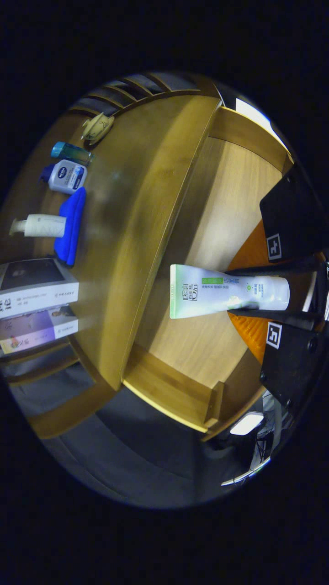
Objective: Pull open the drawer, take out the items inside it, and place them on the countertop above the cabinet.
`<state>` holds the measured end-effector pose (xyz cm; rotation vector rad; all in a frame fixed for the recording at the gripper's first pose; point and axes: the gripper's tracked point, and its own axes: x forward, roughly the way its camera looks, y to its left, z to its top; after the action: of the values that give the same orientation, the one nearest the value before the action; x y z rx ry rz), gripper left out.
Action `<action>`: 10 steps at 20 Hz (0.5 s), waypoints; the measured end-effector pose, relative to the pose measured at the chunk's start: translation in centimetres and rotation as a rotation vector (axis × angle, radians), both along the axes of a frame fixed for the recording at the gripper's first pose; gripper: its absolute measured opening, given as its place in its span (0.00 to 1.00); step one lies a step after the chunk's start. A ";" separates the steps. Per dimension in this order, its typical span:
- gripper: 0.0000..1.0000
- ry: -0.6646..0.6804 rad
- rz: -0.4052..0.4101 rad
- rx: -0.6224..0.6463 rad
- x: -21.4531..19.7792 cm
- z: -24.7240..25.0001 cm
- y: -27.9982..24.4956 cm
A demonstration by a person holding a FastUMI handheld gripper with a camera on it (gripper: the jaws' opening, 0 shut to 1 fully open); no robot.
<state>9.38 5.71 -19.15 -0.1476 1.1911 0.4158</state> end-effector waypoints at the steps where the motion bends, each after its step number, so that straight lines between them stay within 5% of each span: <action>1: 0.35 -0.019 0.005 0.016 -0.3 0.8 0.2; 10: 0.35 -0.185 -0.065 0.135 1.6 8.0 -0.1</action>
<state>11.02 5.66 -11.12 -0.0301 0.9802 0.4151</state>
